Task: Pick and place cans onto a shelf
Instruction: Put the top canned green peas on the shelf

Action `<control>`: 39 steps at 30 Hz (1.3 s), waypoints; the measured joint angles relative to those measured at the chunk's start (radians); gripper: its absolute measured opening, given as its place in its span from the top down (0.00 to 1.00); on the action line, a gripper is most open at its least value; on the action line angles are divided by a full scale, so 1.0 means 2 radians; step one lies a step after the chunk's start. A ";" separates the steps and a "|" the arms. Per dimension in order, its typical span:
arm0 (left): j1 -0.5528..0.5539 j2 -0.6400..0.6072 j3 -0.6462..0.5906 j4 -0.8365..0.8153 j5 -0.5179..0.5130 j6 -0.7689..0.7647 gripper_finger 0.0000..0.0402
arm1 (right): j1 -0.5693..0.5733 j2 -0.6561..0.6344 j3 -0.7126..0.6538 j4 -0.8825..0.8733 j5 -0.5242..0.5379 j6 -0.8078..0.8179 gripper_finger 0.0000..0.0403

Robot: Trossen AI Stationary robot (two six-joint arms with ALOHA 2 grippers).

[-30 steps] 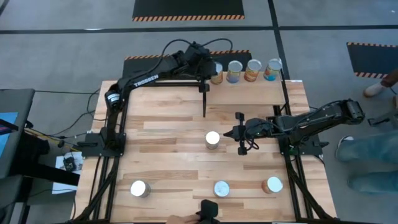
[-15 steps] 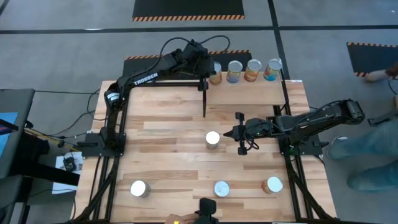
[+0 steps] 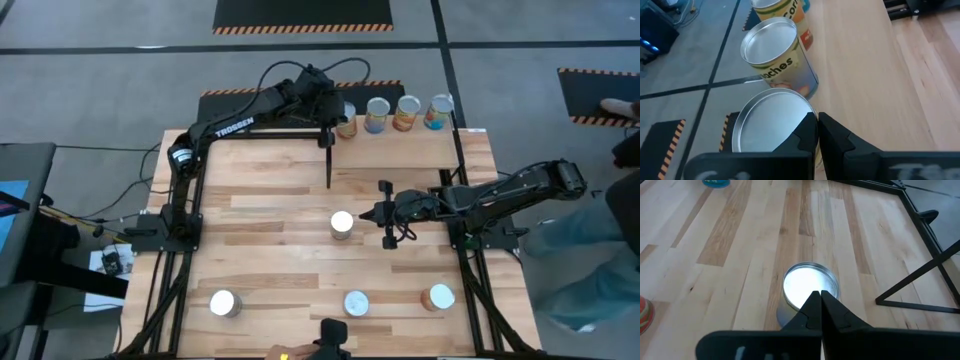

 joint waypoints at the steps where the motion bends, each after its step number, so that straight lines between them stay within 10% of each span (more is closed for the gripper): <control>1: 0.000 0.002 0.000 0.003 0.001 0.000 1.00 | 0.000 0.000 0.000 0.000 0.000 0.000 0.98; 39: 0.002 0.013 0.008 0.026 0.000 -0.022 1.00 | 0.013 0.000 0.000 0.000 0.000 -0.002 0.98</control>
